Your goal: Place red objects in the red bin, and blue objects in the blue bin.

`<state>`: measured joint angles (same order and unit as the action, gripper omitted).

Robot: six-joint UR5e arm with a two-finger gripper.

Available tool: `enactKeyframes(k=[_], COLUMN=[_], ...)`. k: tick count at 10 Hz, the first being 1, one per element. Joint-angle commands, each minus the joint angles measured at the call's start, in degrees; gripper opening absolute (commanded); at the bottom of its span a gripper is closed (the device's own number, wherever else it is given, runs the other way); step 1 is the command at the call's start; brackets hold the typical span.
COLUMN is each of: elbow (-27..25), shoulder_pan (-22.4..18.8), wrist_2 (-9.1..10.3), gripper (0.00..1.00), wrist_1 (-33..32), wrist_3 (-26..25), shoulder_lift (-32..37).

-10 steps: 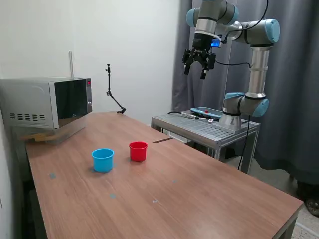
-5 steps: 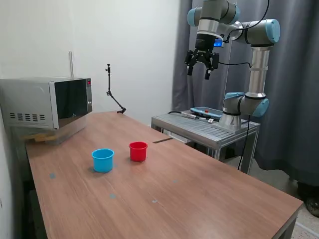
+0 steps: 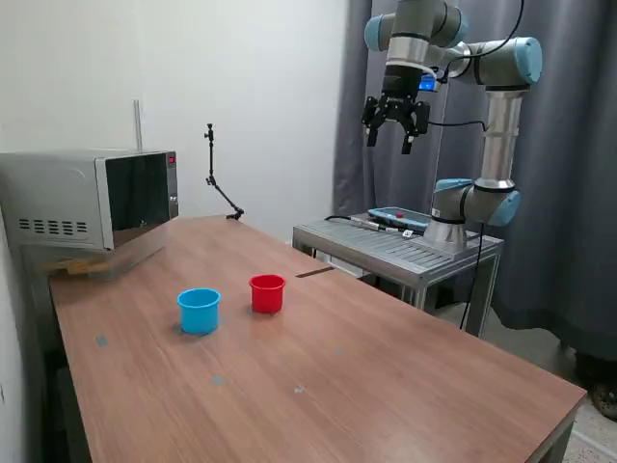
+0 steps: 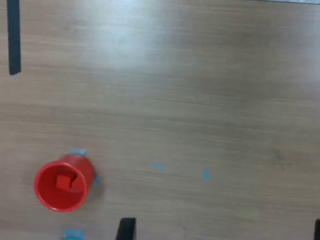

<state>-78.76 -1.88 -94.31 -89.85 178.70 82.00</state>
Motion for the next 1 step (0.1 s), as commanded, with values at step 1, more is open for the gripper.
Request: enactKeyframes(k=[1], elbow=[0.01], shoulder_pan=[-0.23], wrist_2=[0.36], gripper=[1.00], wrist_1=[-0.32], wrist_3=[-0.02], shoulder_lift=[-0.08])
